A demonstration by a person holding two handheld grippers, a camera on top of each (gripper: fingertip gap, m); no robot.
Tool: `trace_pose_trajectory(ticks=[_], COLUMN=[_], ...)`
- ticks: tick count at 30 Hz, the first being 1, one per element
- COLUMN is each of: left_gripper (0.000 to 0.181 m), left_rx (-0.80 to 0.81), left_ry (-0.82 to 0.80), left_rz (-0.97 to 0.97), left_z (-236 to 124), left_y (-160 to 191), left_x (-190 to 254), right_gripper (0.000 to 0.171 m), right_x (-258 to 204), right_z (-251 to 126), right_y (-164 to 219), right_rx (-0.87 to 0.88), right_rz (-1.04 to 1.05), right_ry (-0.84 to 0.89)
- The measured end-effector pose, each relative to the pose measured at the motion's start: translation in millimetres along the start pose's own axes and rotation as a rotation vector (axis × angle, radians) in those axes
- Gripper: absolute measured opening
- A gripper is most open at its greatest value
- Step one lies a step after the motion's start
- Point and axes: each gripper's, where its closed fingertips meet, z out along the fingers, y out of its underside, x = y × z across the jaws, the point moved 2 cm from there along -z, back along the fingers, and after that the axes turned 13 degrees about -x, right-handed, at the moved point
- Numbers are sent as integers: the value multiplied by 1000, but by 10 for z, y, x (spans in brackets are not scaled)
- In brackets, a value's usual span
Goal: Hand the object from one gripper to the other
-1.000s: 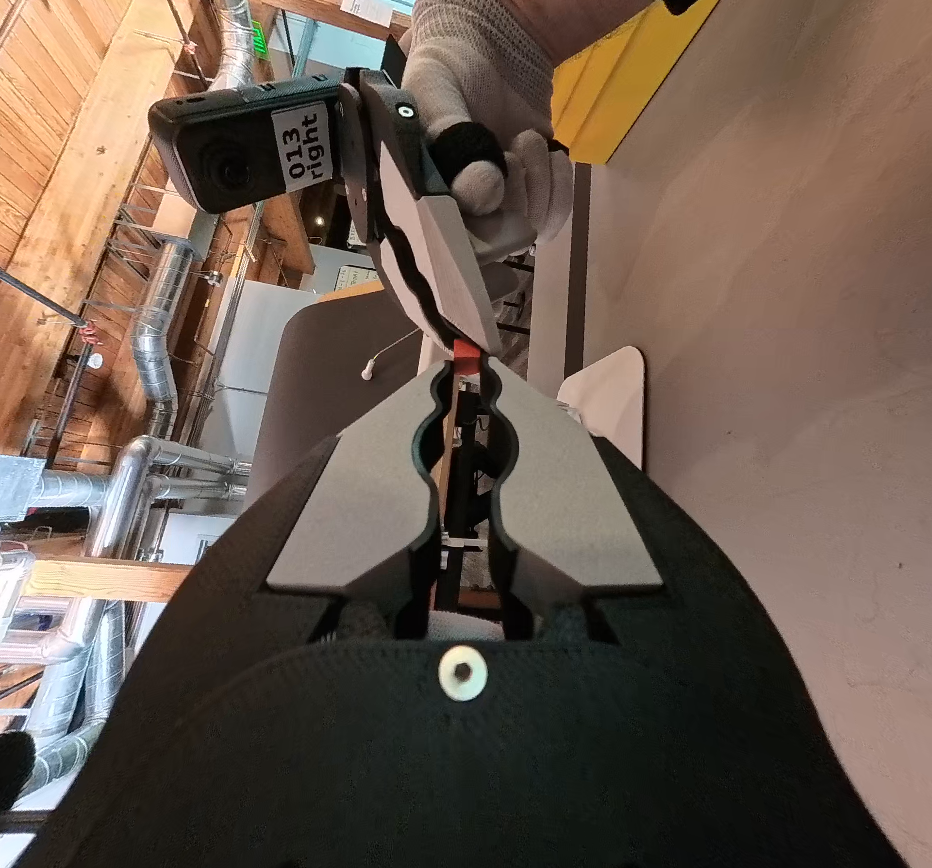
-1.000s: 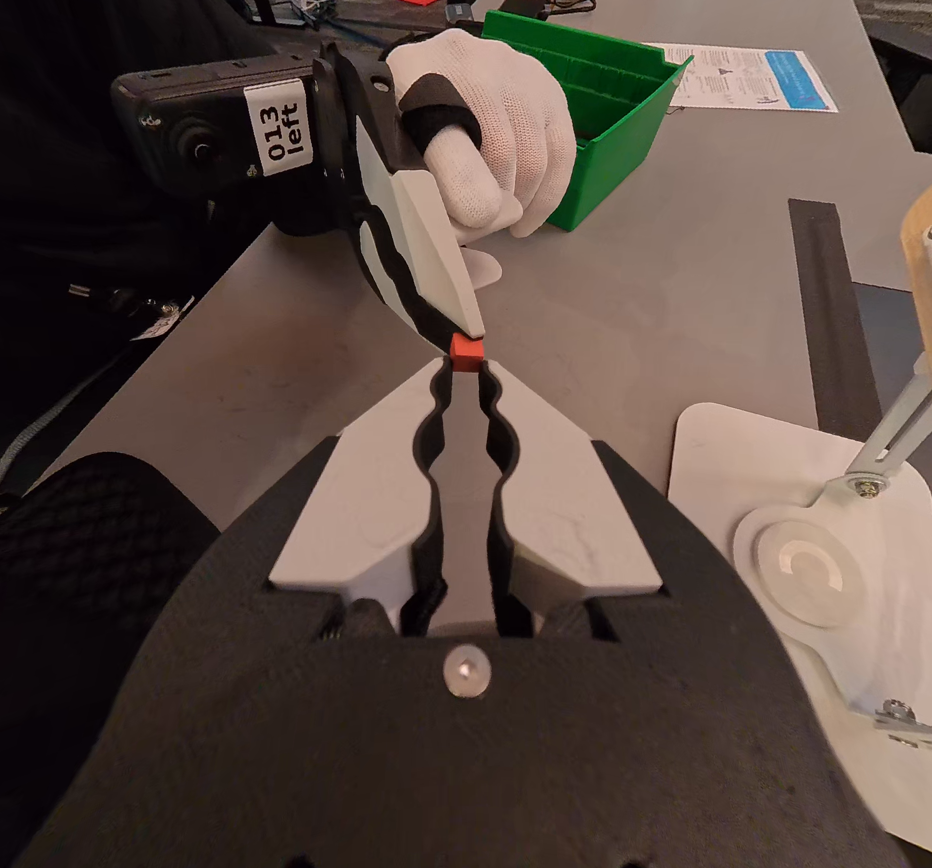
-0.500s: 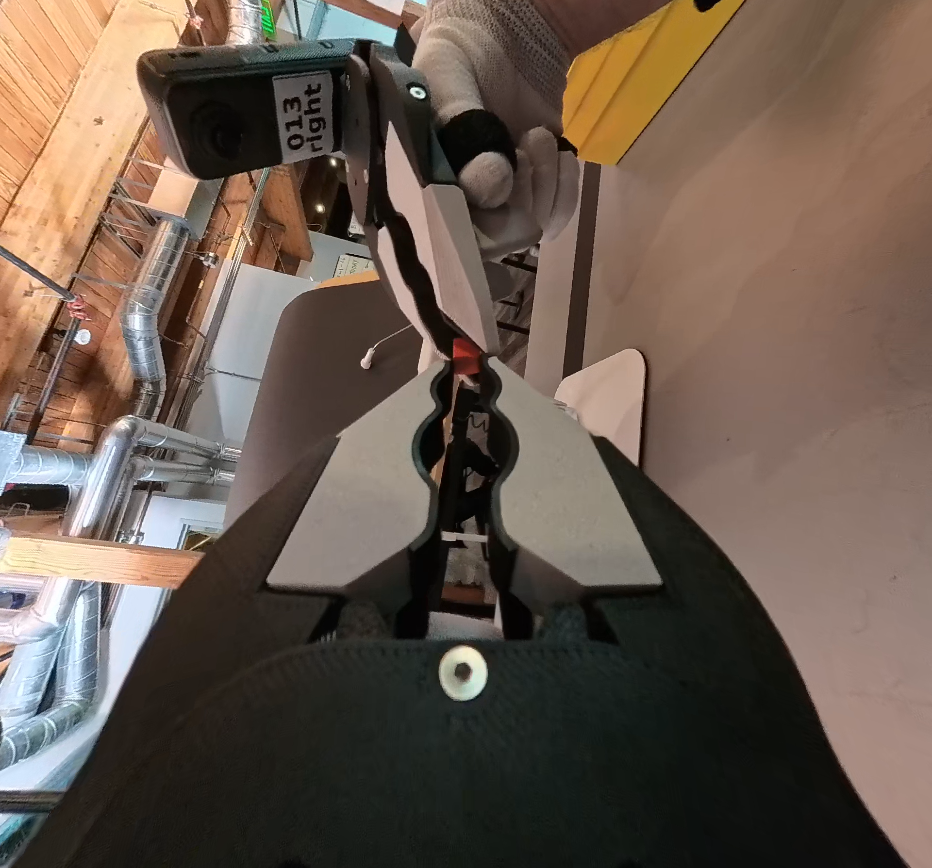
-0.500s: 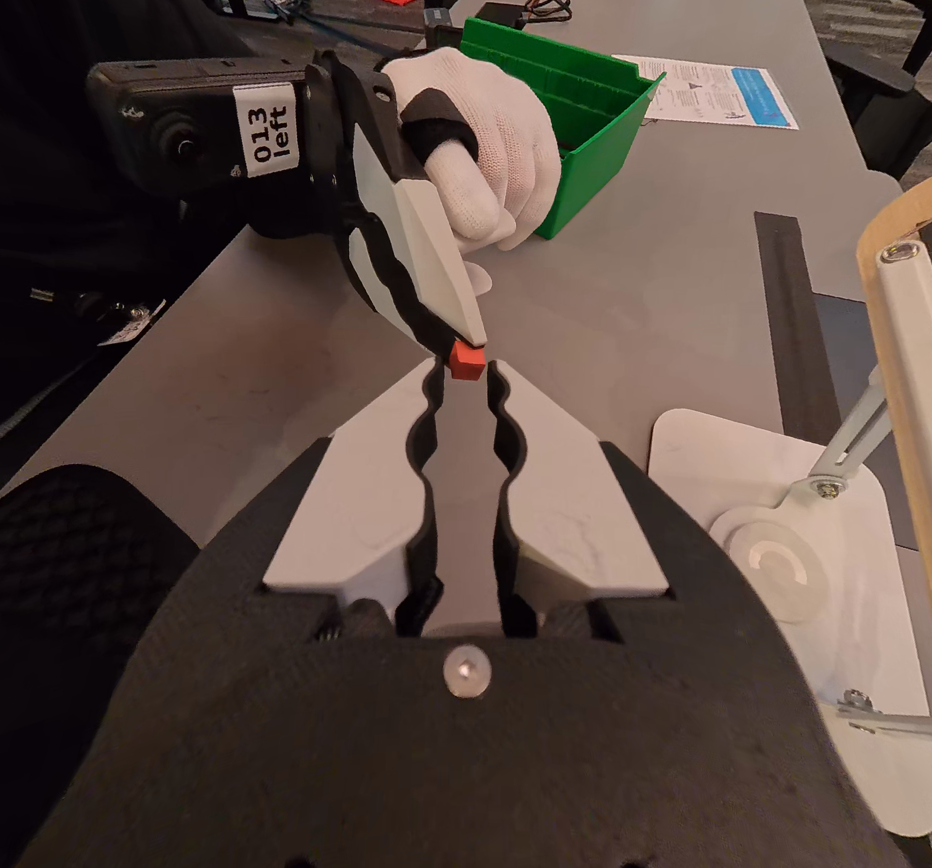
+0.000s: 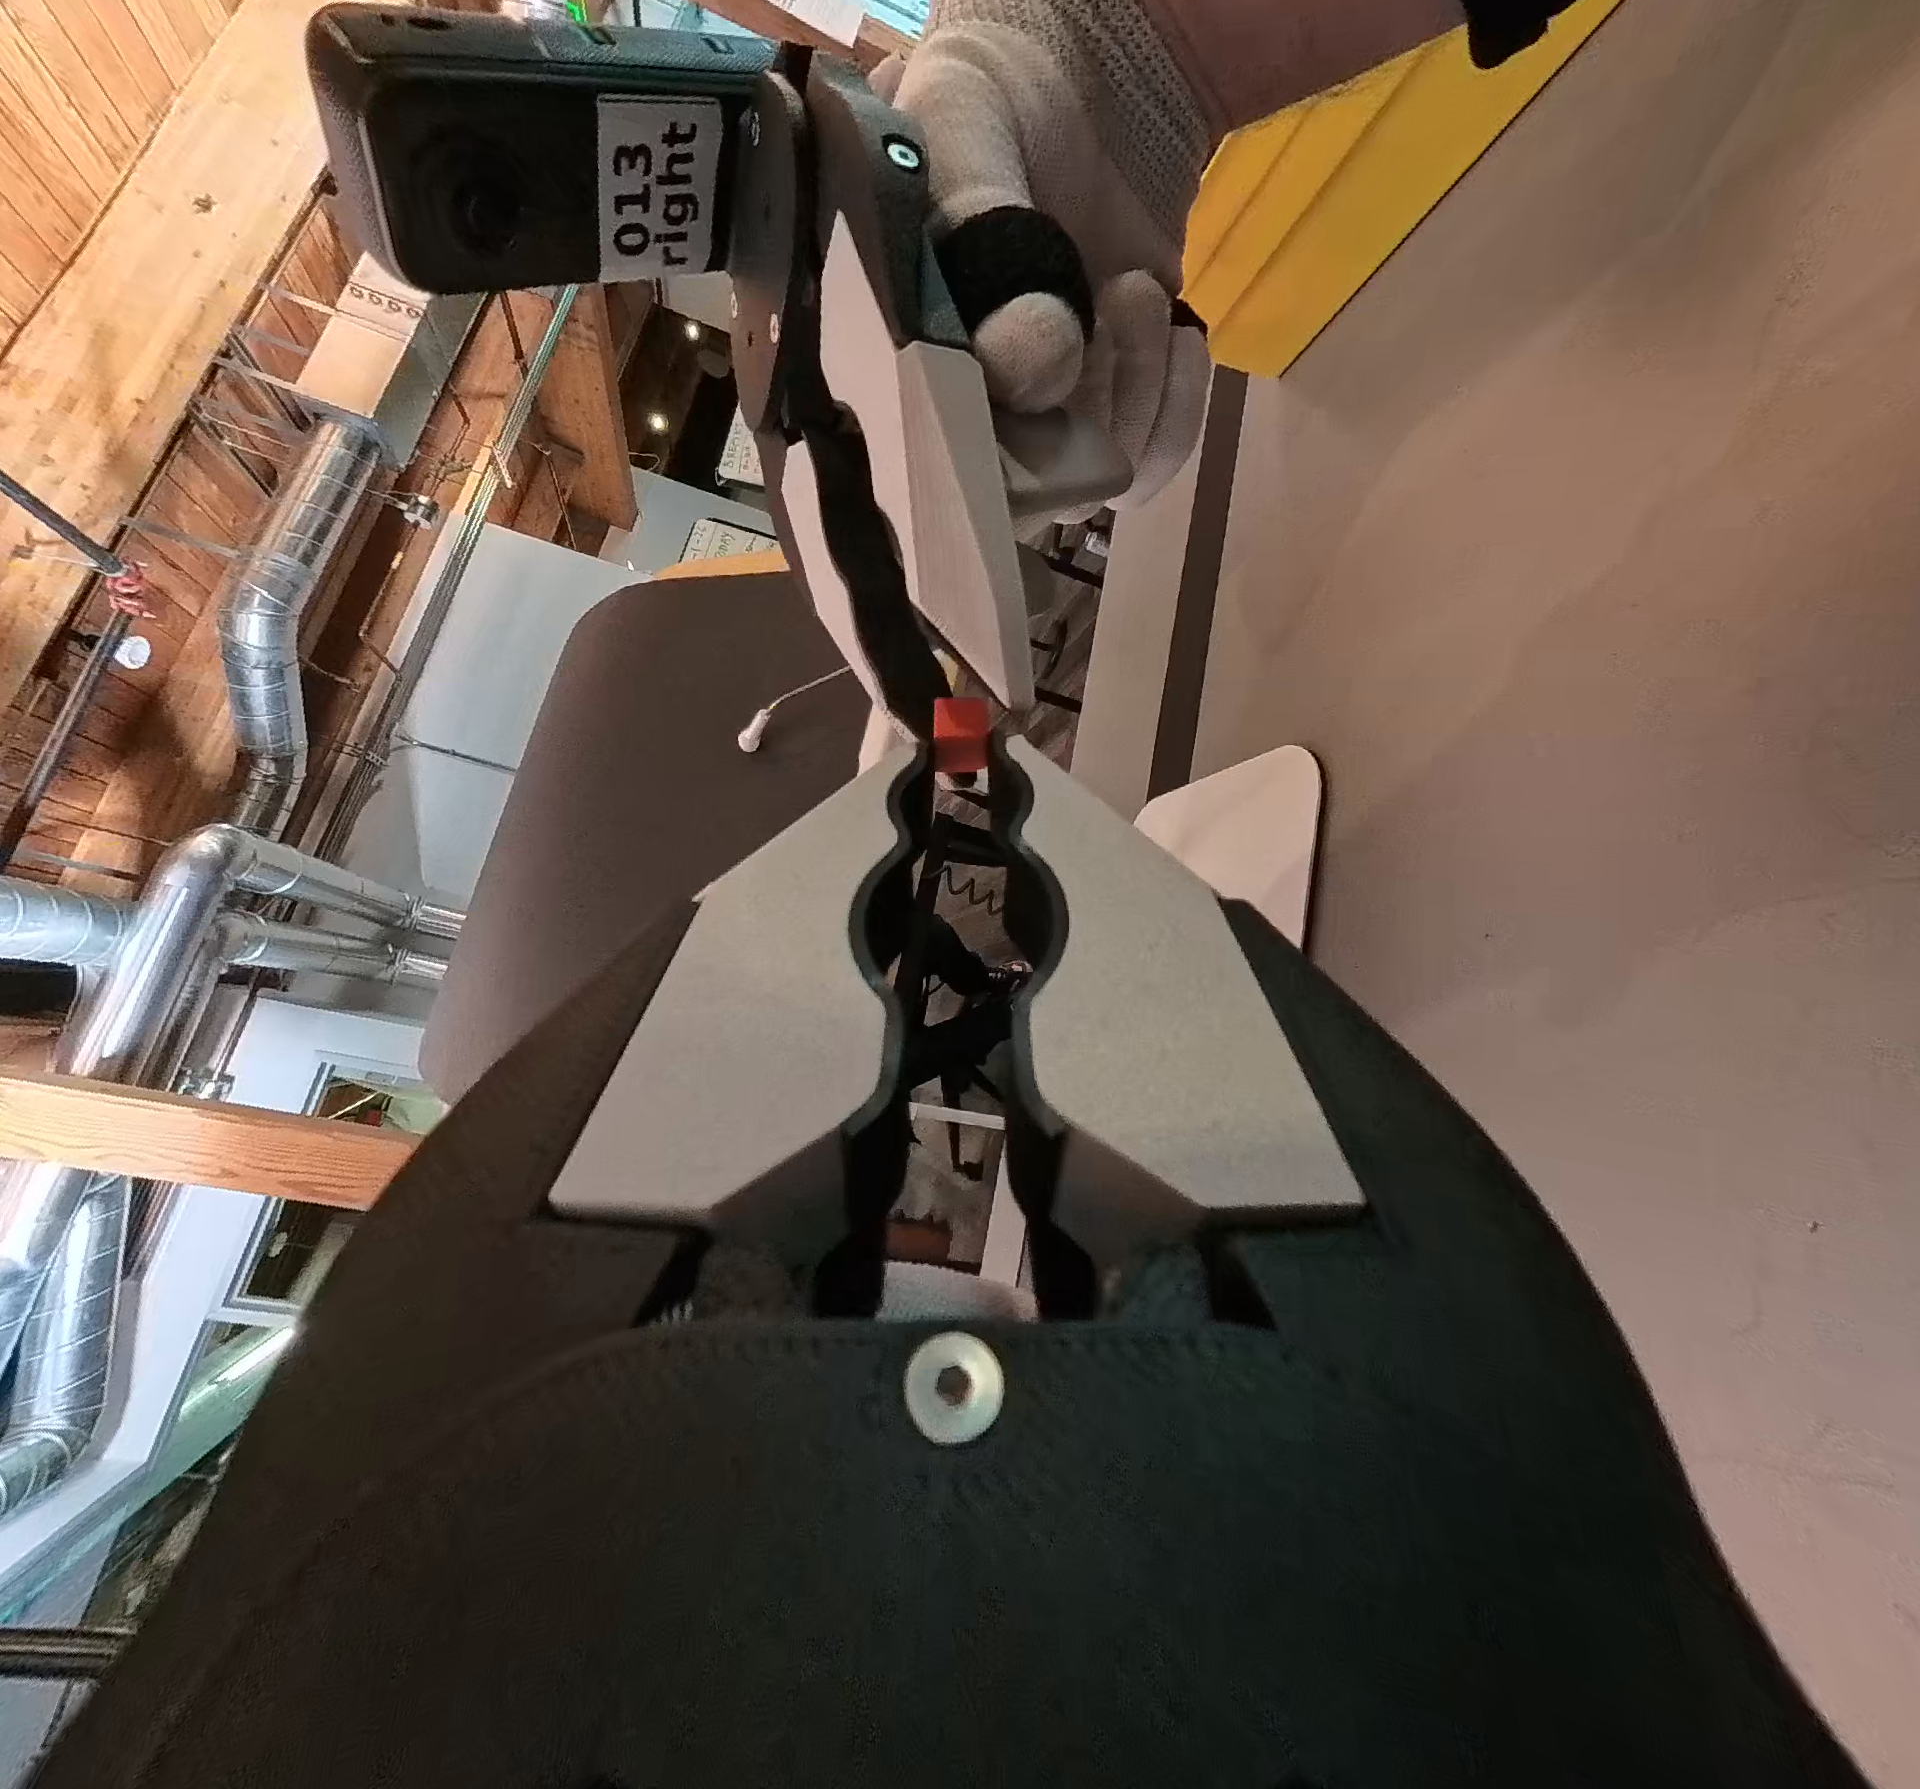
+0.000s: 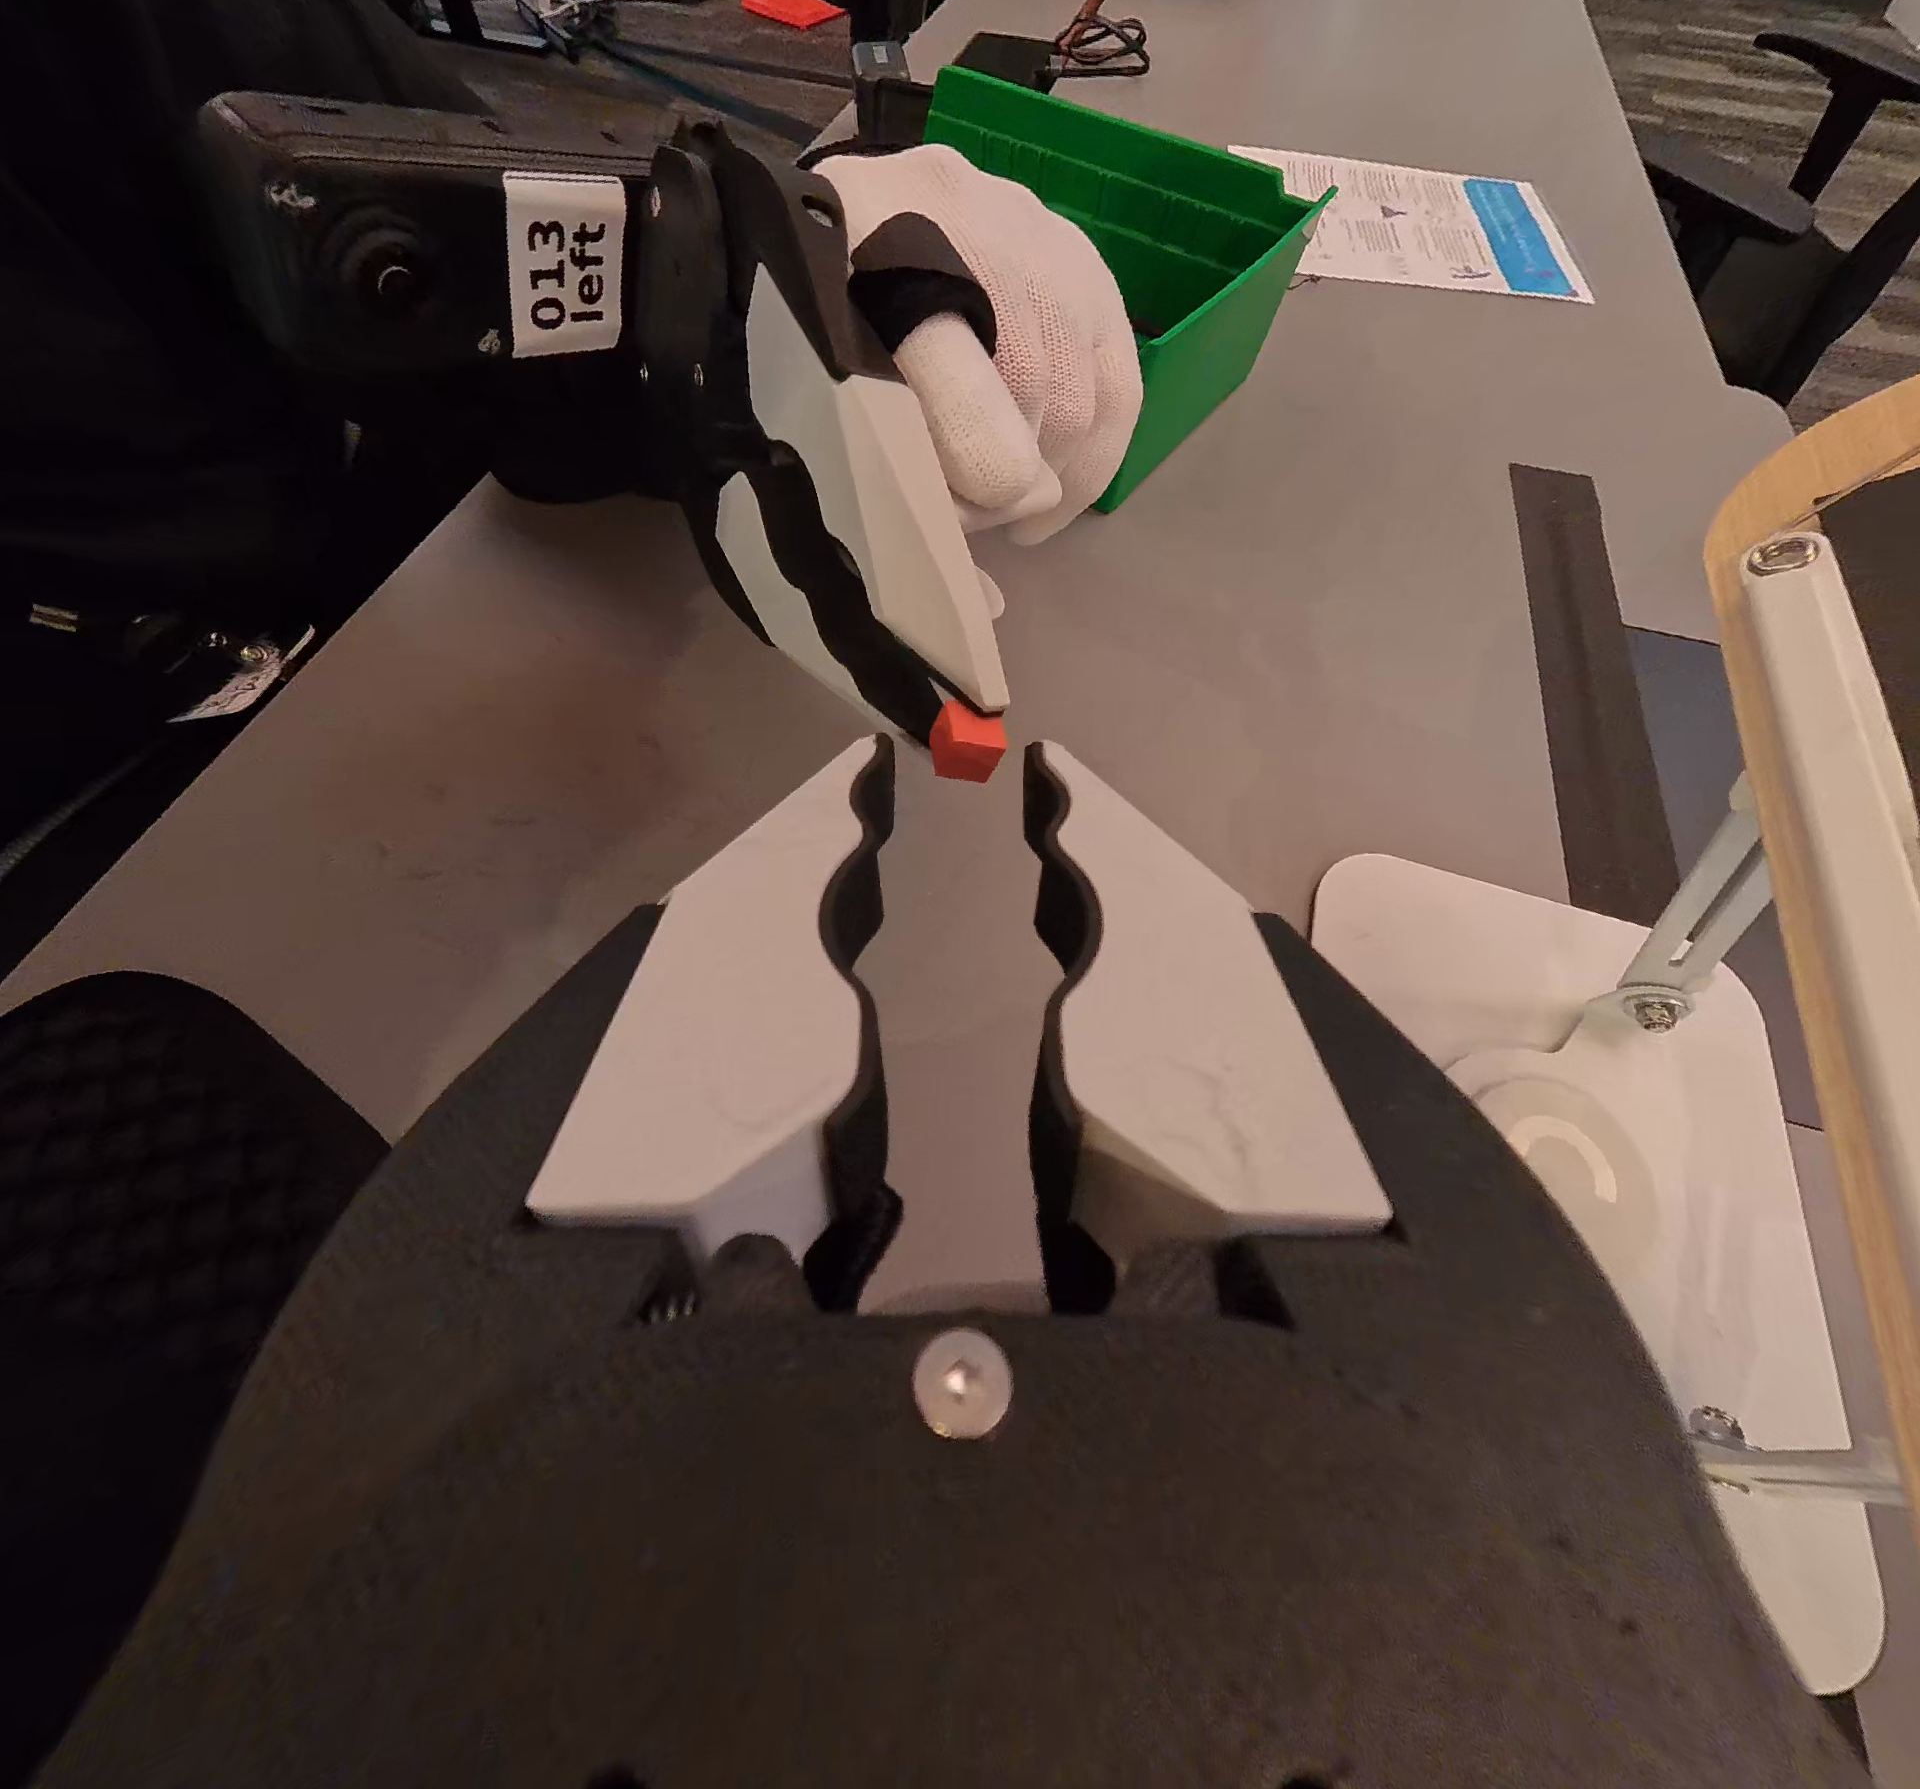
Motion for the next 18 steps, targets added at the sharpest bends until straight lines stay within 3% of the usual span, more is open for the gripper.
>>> trace_pose_trajectory(ticks=[18], left_gripper=[8], left_rx=[8], left_ry=[3], left_rz=[-64], left_z=[3], left_y=[-11], left_x=[-32], right_gripper=[23], right_x=[65], right_z=[-39], right_y=[-26], right_rx=[17], right_rz=[2], right_ry=[48])
